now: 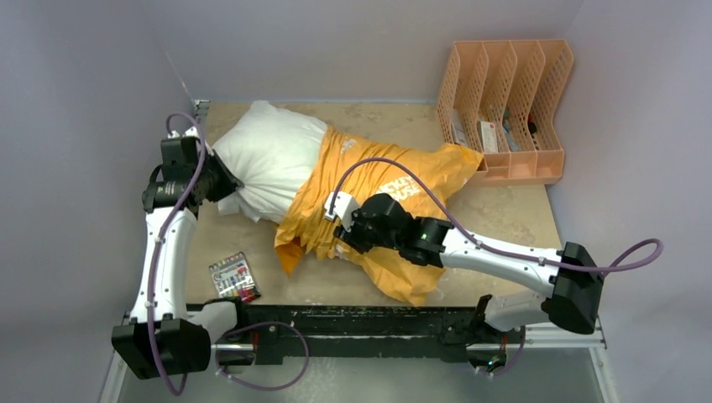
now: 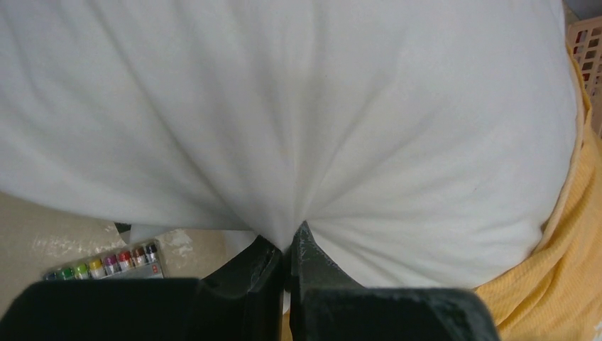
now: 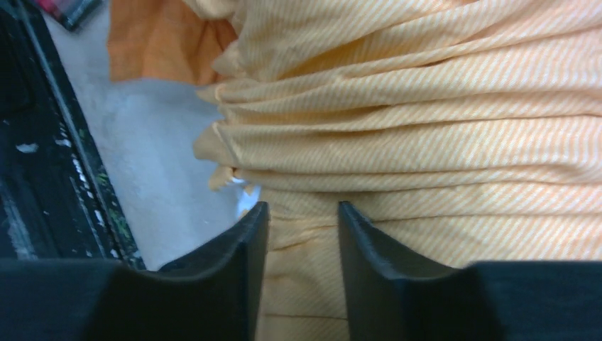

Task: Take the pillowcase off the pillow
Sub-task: Remove the pillow from the pillowcase.

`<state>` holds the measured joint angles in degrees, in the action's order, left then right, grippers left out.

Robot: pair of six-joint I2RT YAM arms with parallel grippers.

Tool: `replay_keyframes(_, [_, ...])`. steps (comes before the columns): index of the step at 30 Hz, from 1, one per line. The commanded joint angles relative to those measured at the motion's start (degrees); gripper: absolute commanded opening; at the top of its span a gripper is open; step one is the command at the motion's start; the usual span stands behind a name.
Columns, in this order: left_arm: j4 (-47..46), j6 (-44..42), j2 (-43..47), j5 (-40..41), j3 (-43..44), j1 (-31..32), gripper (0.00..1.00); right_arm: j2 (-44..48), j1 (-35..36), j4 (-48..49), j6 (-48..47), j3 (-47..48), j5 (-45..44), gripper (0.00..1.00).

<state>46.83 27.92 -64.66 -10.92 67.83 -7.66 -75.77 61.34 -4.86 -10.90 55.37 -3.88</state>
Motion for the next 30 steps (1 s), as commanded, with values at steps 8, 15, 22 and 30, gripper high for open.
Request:
replay_keyframes(8, [-2.92, -1.55, 13.6, 5.08, -11.69, -1.74, 0.0, 9.57, -1.84, 9.61, 16.61, 1.61, -31.8, 0.99])
replay_keyframes(15, [-1.76, -0.58, 15.56, 4.56, -13.14, -1.74, 0.0, 3.71, -21.56, -15.11, 37.31, 11.96, -15.27, 0.99])
replay_keyframes(22, [-2.0, 1.22, 16.96, 3.72, -14.55, -1.75, 0.0, -5.66, -22.4, -18.56, 41.14, 14.94, -0.27, 0.99])
replay_keyframes(30, [2.1, -2.45, 20.11, 12.94, -10.25, -1.74, 0.0, -8.29, -22.52, -22.03, 41.63, 14.51, -4.98, 0.32])
